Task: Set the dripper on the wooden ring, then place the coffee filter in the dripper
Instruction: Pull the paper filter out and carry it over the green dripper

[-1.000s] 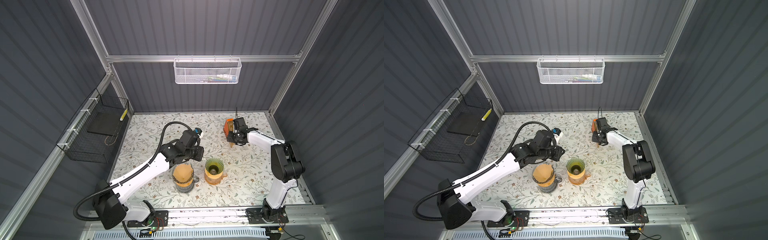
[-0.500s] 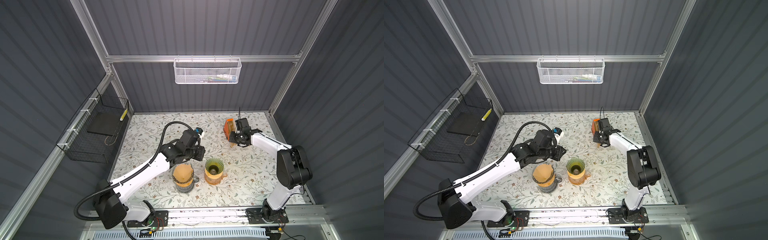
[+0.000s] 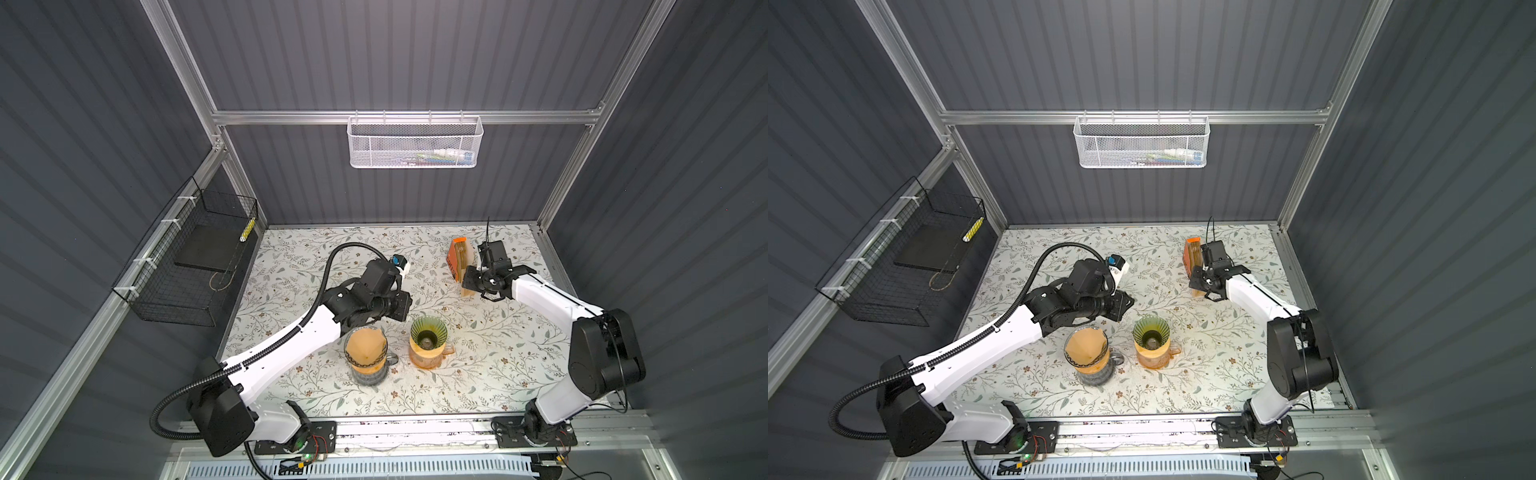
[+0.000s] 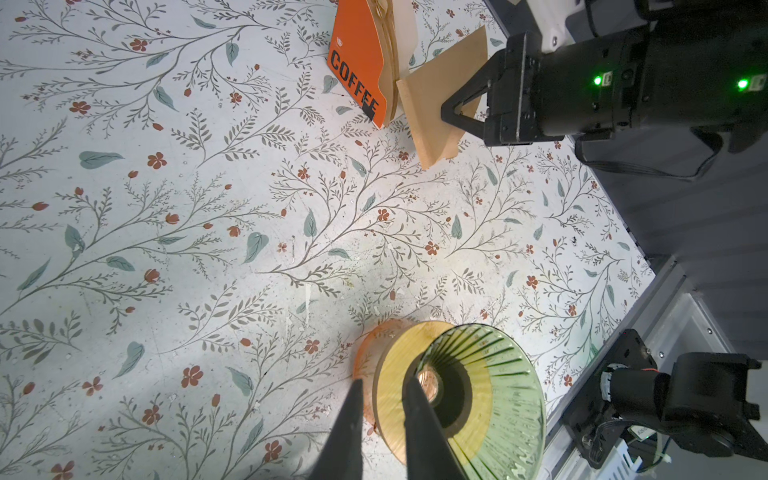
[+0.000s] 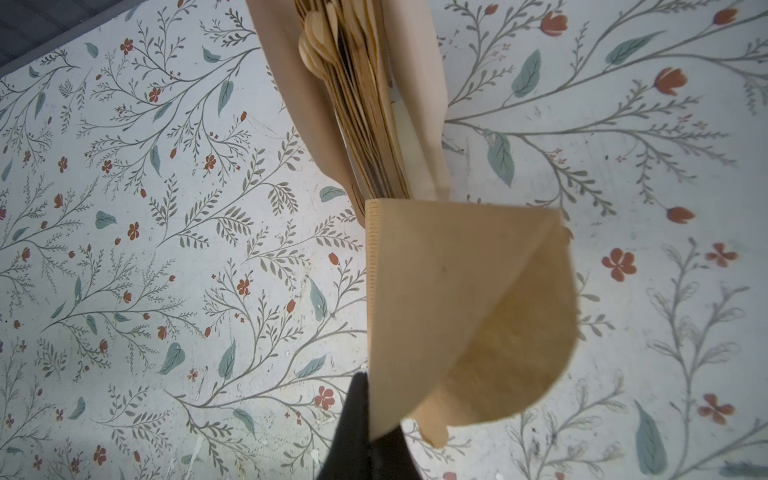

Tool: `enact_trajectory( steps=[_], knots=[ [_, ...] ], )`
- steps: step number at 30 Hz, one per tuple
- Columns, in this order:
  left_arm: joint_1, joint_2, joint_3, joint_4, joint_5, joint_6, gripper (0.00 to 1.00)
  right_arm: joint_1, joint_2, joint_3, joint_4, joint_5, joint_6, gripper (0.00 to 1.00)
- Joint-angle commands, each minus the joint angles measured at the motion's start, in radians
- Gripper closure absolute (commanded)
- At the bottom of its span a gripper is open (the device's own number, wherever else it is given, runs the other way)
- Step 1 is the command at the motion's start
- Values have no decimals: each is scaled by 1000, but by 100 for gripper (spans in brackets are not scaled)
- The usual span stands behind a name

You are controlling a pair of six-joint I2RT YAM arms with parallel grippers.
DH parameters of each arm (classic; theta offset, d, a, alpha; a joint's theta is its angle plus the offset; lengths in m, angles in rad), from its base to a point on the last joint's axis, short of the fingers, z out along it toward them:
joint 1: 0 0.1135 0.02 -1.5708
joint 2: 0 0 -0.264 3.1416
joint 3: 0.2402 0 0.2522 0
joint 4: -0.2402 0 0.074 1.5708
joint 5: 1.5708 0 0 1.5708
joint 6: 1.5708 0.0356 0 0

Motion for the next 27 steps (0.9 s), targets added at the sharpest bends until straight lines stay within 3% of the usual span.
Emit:
enact_trajectory(
  steps=[1, 14, 21, 27],
  knots=[
    [6, 0, 1, 9, 12, -8, 80, 4, -49, -27, -38, -4, 12, 100],
    [7, 19, 46, -81, -28, -61, 80, 80, -338, -62, -279, -34, -35, 100],
    [6, 9, 49, -164, -73, -112, 80, 218, -454, 82, -541, -16, -127, 100],
    [5, -34, 38, -227, -105, -151, 80, 344, -460, 236, -752, 16, -159, 100]
  ],
)
